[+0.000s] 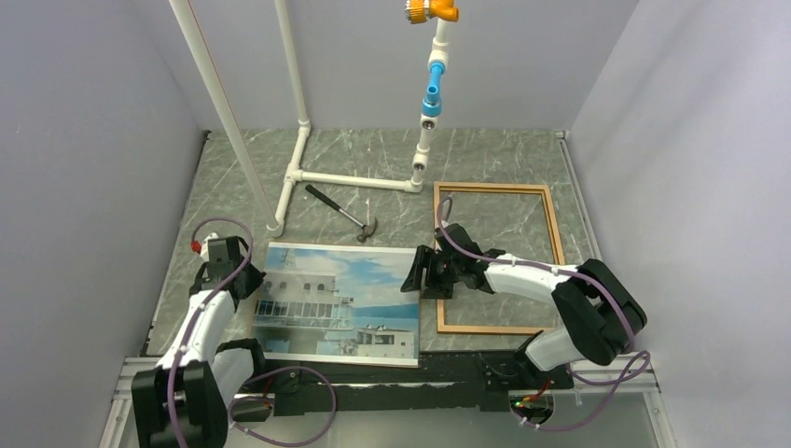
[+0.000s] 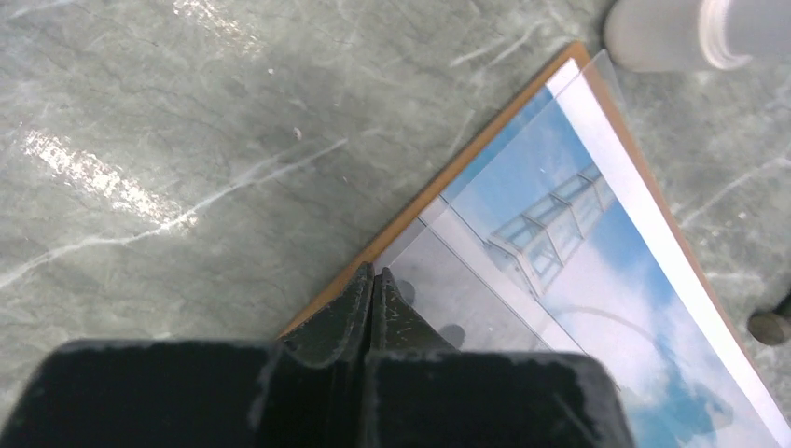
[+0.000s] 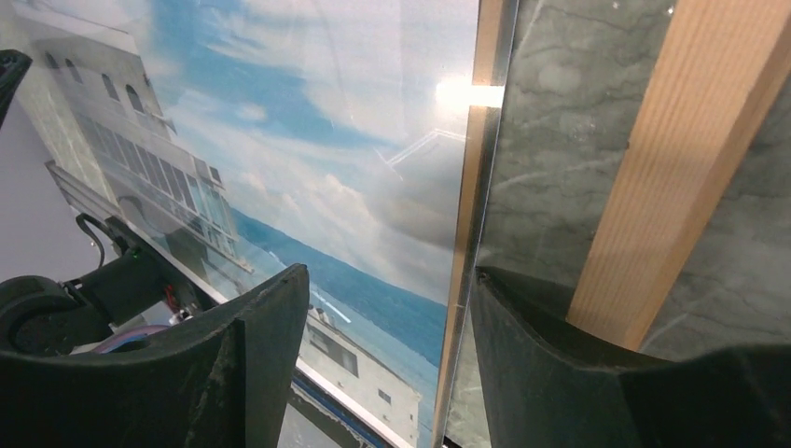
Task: Put the photo into the frame
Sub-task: Move the photo frame item to the center of the board.
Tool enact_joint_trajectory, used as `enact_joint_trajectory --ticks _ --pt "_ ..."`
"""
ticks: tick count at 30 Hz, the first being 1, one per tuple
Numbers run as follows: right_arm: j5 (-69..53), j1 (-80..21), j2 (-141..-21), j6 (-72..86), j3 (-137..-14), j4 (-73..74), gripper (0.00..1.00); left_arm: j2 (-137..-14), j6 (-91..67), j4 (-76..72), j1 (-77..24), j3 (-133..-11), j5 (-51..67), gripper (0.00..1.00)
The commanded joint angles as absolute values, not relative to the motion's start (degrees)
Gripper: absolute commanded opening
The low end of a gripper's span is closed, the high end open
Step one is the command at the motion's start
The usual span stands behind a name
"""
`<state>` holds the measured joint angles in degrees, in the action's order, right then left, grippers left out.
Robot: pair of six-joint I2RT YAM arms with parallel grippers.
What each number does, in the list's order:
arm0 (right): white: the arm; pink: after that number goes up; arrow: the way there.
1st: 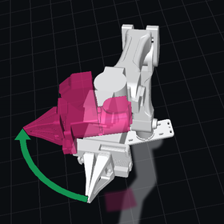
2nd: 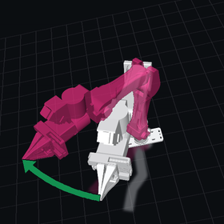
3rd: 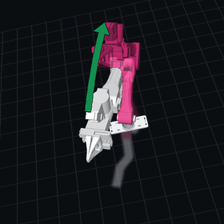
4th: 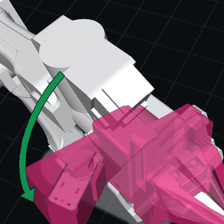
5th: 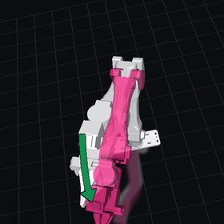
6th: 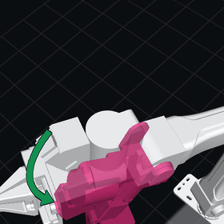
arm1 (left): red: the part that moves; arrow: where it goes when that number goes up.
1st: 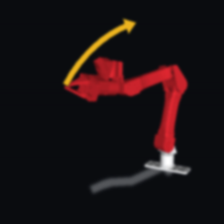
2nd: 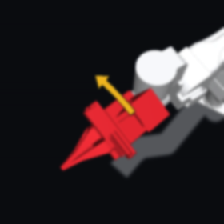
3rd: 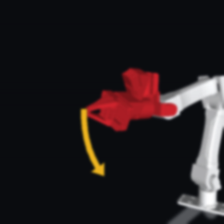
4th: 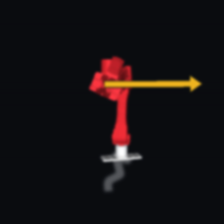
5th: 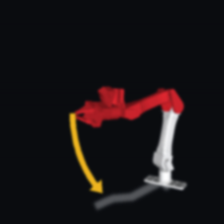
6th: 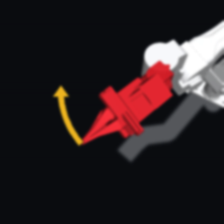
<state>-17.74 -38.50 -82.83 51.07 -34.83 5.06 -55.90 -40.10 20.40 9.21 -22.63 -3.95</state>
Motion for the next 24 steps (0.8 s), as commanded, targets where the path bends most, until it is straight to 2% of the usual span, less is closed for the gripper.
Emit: enact_joint_trajectory --ticks 1,3,6,12,18,24 --pt "-21.0 -40.0 -80.5 53.3 -34.2 0.9 0.65 -51.3 -42.4 30.8 5.1 -21.5 5.3 0.01" --pt "-21.1 -39.9 -79.3 53.4 -33.8 0.8 0.63 -50.4 -42.9 31.0 4.5 -20.9 4.7 0.00" --pt "-21.0 -39.9 -77.7 53.3 -33.5 1.3 0.54 -51.4 -43.3 30.7 4.3 -20.5 4.8 0.00" --pt "-21.4 -39.9 -74.1 54.3 -32.9 2.0 0.46 -54.4 -42.6 30.2 4.3 -20.6 4.0 0.00" --pt "-21.6 -39.9 -68.8 56.8 -31.4 0.7 0.45 -54.3 -42.6 30.6 4.3 -21.1 3.5 0.00" --pt "-19.8 -39.8 -64.4 57.3 -31.1 3.7 0.45 -53.0 -42.2 27.4 4.0 -21.2 9.6 0.00"
